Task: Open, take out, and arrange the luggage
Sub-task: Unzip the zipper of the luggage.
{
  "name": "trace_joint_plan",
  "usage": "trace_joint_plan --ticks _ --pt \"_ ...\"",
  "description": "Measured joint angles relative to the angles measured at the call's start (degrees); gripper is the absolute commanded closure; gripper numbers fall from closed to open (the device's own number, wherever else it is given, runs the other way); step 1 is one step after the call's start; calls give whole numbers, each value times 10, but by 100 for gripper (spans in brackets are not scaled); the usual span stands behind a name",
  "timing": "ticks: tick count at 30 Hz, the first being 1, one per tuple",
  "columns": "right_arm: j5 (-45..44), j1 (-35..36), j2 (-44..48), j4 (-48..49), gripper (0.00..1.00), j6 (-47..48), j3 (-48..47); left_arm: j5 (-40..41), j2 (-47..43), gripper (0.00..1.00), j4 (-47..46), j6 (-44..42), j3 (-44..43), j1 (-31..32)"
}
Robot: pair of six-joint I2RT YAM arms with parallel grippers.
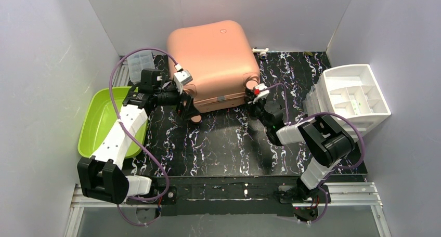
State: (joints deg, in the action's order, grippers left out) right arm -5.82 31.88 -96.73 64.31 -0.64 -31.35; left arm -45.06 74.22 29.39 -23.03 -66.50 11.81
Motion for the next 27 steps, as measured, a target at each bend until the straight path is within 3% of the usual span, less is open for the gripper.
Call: trace_joint_plan --ticks 12,22,27 --pt "14 -10 9 -20 99 -7 -1 50 -29 1 -54 26 39 17" --pt "67 -45 41 -100 99 -39 -15 75 -37 1 -75 40 52 25" --pt "48 -77 65 -146 99 -37 -21 81 -37 1 -76 47 52 27"
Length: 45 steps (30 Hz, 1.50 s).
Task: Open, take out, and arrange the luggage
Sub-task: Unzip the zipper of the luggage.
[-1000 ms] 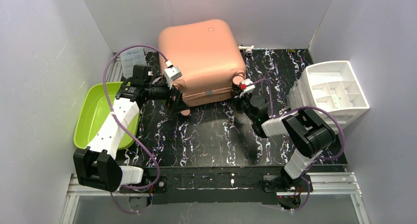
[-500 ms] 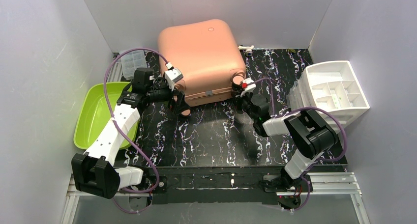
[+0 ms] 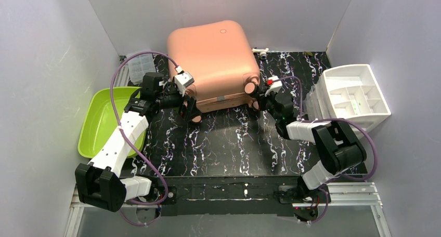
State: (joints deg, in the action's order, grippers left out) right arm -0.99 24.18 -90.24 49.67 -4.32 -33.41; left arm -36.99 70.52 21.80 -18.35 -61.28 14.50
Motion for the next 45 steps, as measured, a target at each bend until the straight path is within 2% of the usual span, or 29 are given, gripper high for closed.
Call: trace_joint_plan --ticks 7,13,21,26,30,43,45 --pt "37 -43 0 -21 99 5 -18 4 -3 1 -5 4 4 0" --pt "116 -88 -65 -59 99 66 -104 13 -5 1 -17 3 7 1" --pt "141 -104 -170 -116 99 112 -254 40 -14 1 -25 -1 17 1" --pt "172 -109 -173 -130 99 138 -265 52 -17 1 -20 -7 17 1" --pt "177 -109 -176 -156 99 162 -280 62 -17 1 -14 -13 14 1" --pt "157 -102 -293 -252 99 183 -479 65 -11 1 13 -28 -1 -12" --pt "153 -99 -312 -265 99 184 -510 64 -12 4 18 -33 -2 -20"
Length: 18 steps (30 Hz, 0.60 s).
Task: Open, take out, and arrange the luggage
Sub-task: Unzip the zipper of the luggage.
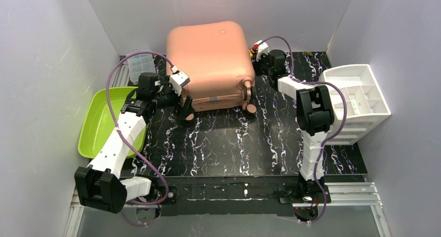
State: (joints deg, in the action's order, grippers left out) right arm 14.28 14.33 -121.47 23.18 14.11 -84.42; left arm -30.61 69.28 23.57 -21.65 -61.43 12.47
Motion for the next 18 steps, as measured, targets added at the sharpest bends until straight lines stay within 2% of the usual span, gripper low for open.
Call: trace_joint_plan --ticks 9,18 --pt "-28 7 -103 -50 99 9 -168 -9 -14 4 36 -48 1 -31" --pt "-42 7 -203 -35 99 -7 -302 -35 -18 5 101 -107 0 -49"
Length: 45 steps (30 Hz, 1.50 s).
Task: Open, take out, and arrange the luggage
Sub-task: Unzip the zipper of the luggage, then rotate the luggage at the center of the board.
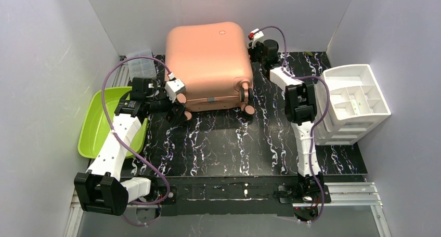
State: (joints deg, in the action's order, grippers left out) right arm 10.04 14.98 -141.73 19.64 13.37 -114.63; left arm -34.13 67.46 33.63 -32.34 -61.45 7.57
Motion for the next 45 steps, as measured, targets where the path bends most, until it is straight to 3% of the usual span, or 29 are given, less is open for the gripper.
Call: trace_joint_plan --ticks 2,6,7,10,13,16,19,24,27,31,35,39,45 --pt "-3 0 -19 5 97 -3 -26 -10 -2 5 12 -7 0 -3" --pt "-12 1 -50 21 81 -9 -65 -35 -9 6 47 -13 0 -16" --pt "-19 2 -57 33 75 -6 -70 -41 -9 6 59 -12 0 -23" --pt "-60 5 -73 47 43 23 -92 -66 -9 5 85 -8 0 -41" --pt "-121 7 -82 20 24 56 -119 -88 -13 4 103 -1 0 -46" --pt "-145 2 -24 -18 9 76 -55 -104 -20 3 116 8 -10 -46" --pt "-141 -1 101 -73 2 94 92 -117 -23 4 117 34 -41 -46" --pt "-95 3 316 -154 2 109 248 -110 -22 5 85 99 -86 -30" --pt "-54 3 454 -167 2 105 337 -73 -9 7 69 130 -105 29" --pt "45 -12 600 -185 2 72 431 -32 75 9 56 182 -170 114" --pt "158 -22 652 -197 3 6 474 -12 190 9 49 218 -254 151" --pt "246 -21 645 -184 7 -77 504 -10 259 10 41 232 -311 190" --pt "305 -21 597 -179 16 -143 523 -27 238 3 34 224 -301 215"
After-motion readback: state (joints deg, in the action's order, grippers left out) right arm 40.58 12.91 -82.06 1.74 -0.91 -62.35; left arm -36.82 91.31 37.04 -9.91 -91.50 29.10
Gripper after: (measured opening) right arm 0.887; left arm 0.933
